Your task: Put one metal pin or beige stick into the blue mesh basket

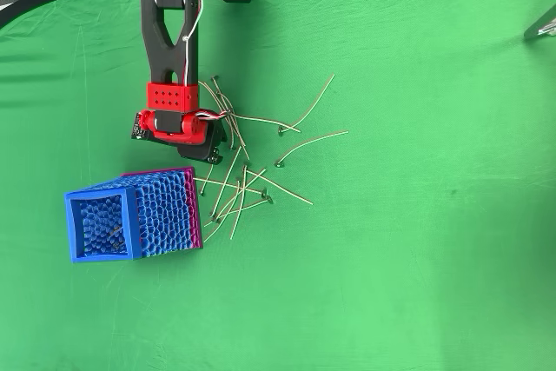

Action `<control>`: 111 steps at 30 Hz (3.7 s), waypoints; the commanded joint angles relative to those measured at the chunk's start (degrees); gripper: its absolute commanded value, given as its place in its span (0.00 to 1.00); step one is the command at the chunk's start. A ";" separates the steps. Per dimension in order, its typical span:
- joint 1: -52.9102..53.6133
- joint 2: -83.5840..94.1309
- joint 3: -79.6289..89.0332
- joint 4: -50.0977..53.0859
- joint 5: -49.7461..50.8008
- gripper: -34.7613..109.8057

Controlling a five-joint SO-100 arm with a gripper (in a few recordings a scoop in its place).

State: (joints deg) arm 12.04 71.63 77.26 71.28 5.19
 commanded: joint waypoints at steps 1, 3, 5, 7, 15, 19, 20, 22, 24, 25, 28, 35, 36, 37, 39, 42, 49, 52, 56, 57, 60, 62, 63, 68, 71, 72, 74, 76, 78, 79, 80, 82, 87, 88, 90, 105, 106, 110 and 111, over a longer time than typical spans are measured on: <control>-0.44 -0.26 -2.46 -0.44 -0.44 0.37; -0.44 -1.05 -2.64 -0.44 -0.44 0.38; -0.53 -1.58 -2.72 -0.44 -0.53 0.37; -0.62 -2.02 -2.81 -0.44 -0.62 0.37; -1.23 -3.34 -3.52 -0.62 -1.14 0.37; -1.49 -3.87 -3.69 -0.62 -1.49 0.37; -1.49 -4.04 -3.69 -0.62 -1.49 0.36; -1.49 -4.31 -3.69 -0.70 -1.58 0.36; -1.49 -4.39 -3.60 -0.88 -1.58 0.36; -1.49 -4.39 -3.52 -0.88 -1.58 0.36; -1.41 -4.57 -3.60 -0.97 -1.67 0.36; -0.97 -4.83 -3.78 -0.97 -1.58 0.35; -0.88 -4.83 -3.87 -0.97 -1.58 0.35; -0.88 -4.83 -3.87 -1.05 -1.58 0.35; -0.70 -4.83 -3.96 -1.05 -1.58 0.35; -0.62 -4.83 -4.04 -1.05 -1.67 0.34; -0.35 -5.10 -4.57 -1.05 -1.58 0.33; -0.26 -5.19 -4.66 -1.05 -1.58 0.33; -0.18 -5.19 -4.75 -1.05 -1.67 0.32; -0.09 -5.27 -4.75 -1.05 -1.67 0.32; 0.09 -5.45 -4.57 -1.05 -1.67 0.32; 0.26 -5.62 -4.66 -1.05 -1.76 0.32; 0.35 -5.62 -4.75 -1.05 -1.76 0.32; 0.44 -6.24 -5.27 -1.05 -1.93 0.32; 0.44 -6.50 -5.19 -1.05 -2.02 0.32; 0.44 -6.59 -5.19 -1.05 -2.02 0.32; 0.35 -6.59 -5.19 -1.05 -2.11 0.32; 0.35 -6.59 -5.36 -1.05 -2.11 0.32; 0.26 -6.68 -5.45 -1.05 -2.29 0.32; 0.18 -6.77 -5.54 -1.05 -2.37 0.32; 0.09 -6.86 -5.54 -1.05 -2.55 0.32; -0.09 -6.94 -5.71 -1.05 -2.81 0.32; -0.09 -7.12 -5.71 -1.58 -3.52 0.32; -0.09 -7.12 -5.80 -1.58 -3.78 0.32; 0.00 -7.21 -5.98 -1.67 -3.96 0.32; -0.18 -7.03 -5.10 -2.81 -4.66 0.28; -0.18 -7.03 -5.01 -2.81 -4.57 0.27; -0.18 -7.03 -4.83 -2.81 -4.57 0.25; -0.18 -6.94 -4.83 -2.81 -4.48 0.25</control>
State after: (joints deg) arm 12.04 64.16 73.56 69.17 0.97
